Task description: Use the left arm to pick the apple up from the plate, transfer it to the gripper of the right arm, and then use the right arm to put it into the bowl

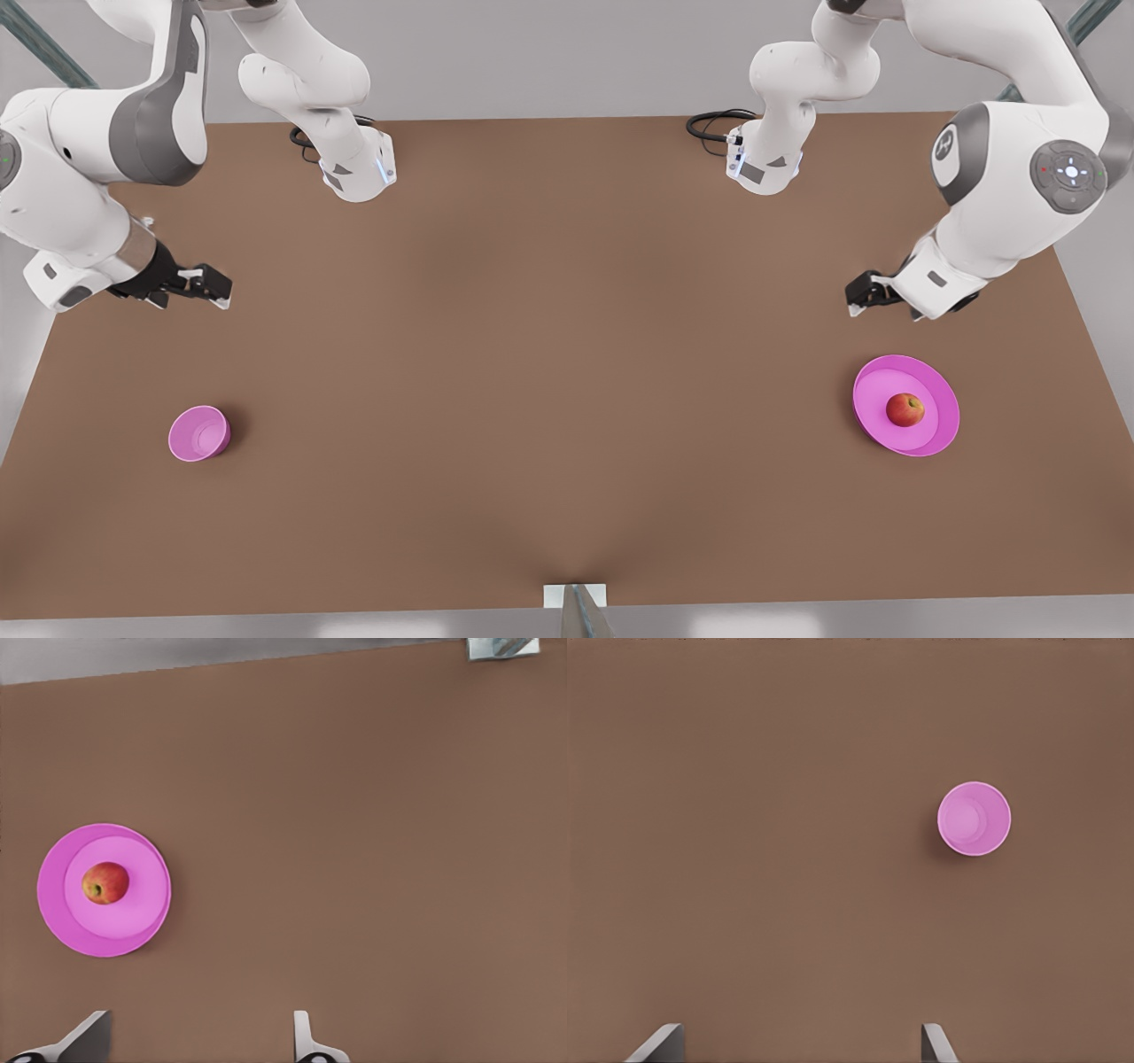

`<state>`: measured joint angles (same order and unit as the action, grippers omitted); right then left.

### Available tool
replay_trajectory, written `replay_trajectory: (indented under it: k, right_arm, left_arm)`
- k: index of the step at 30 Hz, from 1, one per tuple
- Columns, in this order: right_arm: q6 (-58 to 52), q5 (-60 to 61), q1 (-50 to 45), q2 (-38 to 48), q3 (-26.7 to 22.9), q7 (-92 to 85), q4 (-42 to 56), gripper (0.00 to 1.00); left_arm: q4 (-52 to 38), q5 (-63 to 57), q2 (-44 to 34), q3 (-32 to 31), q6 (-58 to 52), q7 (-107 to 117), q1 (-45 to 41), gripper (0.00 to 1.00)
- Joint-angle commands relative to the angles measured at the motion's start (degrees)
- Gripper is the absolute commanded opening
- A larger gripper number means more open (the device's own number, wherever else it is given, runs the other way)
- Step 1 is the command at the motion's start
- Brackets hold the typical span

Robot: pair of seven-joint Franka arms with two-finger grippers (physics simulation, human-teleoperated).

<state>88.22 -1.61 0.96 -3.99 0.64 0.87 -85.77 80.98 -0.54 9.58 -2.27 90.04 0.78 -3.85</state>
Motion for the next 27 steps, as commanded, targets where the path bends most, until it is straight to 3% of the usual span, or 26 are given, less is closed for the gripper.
replay_trajectory:
  k: [1,2,4,7,12,27]
  right_arm:
    - [1.3,0.0,0.4,-0.3,-0.1,-1.0,0.5,1.00]
    - [1.3,0.1,0.4,-0.3,-0.1,-1.0,0.5,1.00]
    - [1.4,0.0,-0.2,-0.3,0.1,-0.9,0.5,1.00]
    - [1.5,0.0,-0.3,-0.3,0.1,-1.0,0.6,1.00]
    - [1.3,0.0,-0.3,-0.3,0.1,-1.0,0.5,1.00]
    - [1.3,0.1,-0.1,-0.3,0.1,-1.2,0.5,1.00]
  left_arm:
    - [-0.3,-0.3,0.9,0.0,2.9,1.1,0.2,1.00]
    - [-0.6,-0.3,2.5,0.1,3.7,0.8,1.2,1.00]
    - [-1.5,-0.2,8.9,0.2,8.8,-20.1,7.4,1.00]
    - [-0.4,8.6,17.3,0.2,21.2,-44.4,17.0,1.00]
    - [9.7,8.6,23.2,0.2,44.5,-70.1,22.3,1.00]
    - [16.2,8.4,28.3,0.3,44.6,-72.2,24.7,1.00]
